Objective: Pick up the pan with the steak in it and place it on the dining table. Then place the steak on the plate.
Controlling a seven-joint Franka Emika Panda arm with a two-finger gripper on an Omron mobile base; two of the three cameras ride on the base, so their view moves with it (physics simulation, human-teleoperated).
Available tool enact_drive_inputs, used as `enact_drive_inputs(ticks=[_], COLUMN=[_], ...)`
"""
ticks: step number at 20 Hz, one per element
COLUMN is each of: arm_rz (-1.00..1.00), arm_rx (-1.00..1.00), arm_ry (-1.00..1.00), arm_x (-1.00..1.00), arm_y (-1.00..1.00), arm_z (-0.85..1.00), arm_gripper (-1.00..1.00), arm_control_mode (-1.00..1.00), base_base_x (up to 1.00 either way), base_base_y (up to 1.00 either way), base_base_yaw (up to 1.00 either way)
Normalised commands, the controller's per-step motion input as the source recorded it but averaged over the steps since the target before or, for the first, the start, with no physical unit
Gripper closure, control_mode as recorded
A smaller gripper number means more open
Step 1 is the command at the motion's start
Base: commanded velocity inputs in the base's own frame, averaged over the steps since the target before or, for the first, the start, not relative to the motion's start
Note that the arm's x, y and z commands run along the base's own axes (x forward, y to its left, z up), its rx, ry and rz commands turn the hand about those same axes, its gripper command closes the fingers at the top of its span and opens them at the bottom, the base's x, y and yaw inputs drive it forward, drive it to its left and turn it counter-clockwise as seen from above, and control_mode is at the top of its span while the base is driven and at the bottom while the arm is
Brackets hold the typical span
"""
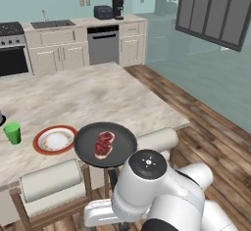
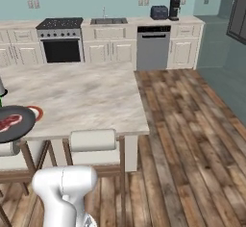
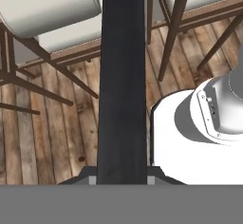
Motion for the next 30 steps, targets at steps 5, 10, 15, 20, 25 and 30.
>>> enact_drive_inputs(ticks=[5, 10, 15, 20, 25, 30], arm_rz=[0.0, 0.0, 0.0, 0.0, 0.0, 0.0], arm_rx=[0.0, 0.0, 0.0, 0.0, 0.0, 0.0], arm_ry=[0.0, 0.0, 0.0, 0.0, 0.0, 0.0], arm_x=[0.0, 0.0, 0.0, 0.0, 0.0, 0.0], arm_y=[0.0, 0.0, 0.0, 0.0, 0.0, 0.0], arm_z=[0.0, 0.0, 0.0, 0.0, 0.0, 0.0], arm_gripper=[1.0, 1.0, 1.0, 1.0, 1.0, 1.0], arm_control_mode=[1.0, 1.0, 1.0, 1.0, 1.0, 1.0], base_base_x=[0.03, 0.08, 0.01, 0.0, 0.15, 0.38], base_base_y=[-0.18, -0.53, -0.5, -0.14, -0.02, -0.06], base_base_yaw=[0.0, 0.0, 0.0, 0.0, 0.0, 0.0])
